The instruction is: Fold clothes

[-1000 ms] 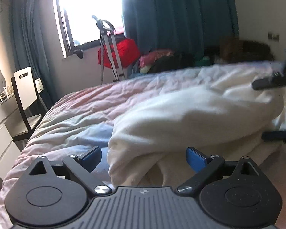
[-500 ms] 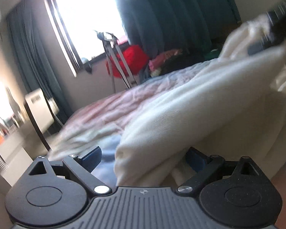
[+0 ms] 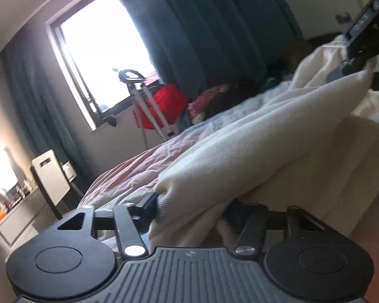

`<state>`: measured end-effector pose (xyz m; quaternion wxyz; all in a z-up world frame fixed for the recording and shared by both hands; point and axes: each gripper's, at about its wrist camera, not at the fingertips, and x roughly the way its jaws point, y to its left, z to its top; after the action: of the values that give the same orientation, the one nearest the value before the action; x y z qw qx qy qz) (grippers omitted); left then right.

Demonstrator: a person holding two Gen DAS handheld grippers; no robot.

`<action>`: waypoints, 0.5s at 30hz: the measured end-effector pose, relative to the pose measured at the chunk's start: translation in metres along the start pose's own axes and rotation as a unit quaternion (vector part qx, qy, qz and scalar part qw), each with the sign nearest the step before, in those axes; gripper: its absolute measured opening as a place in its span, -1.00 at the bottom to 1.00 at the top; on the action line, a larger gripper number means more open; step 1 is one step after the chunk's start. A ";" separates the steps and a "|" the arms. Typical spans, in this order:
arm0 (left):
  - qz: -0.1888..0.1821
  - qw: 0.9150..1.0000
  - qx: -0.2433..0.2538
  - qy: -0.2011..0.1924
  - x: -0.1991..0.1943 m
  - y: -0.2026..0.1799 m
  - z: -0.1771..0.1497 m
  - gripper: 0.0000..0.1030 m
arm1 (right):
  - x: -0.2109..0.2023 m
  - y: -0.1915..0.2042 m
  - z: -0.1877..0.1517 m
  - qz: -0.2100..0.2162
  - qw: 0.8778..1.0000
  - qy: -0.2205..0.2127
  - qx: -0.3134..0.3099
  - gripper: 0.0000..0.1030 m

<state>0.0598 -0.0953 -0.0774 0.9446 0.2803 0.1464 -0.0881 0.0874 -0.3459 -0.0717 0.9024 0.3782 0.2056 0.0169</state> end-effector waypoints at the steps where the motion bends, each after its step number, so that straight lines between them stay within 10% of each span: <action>1: -0.006 1.000 0.011 0.003 -0.001 -0.001 -0.001 -0.02 | 0.002 0.000 -0.003 -0.010 1.000 0.002 -0.012 -0.35; 5: -0.029 0.999 0.017 0.024 -0.004 -0.002 -0.008 -0.09 | 0.004 -0.009 -0.016 -0.037 0.999 -0.003 -0.023 -0.13; 9: -0.038 0.998 0.023 0.035 -0.004 -0.003 -0.018 -0.09 | 0.002 -0.016 -0.025 -0.079 0.997 -0.001 -0.004 0.71; 15: -0.061 0.997 -0.017 0.042 -0.005 0.010 -0.019 -0.07 | 0.007 -0.029 -0.029 -0.071 0.997 0.020 0.028 0.75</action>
<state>0.0532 -0.0760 -0.0856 0.9350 0.2580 0.2048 -0.1314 0.0788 -0.3462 -0.1125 0.8861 0.3876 0.2502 -0.0451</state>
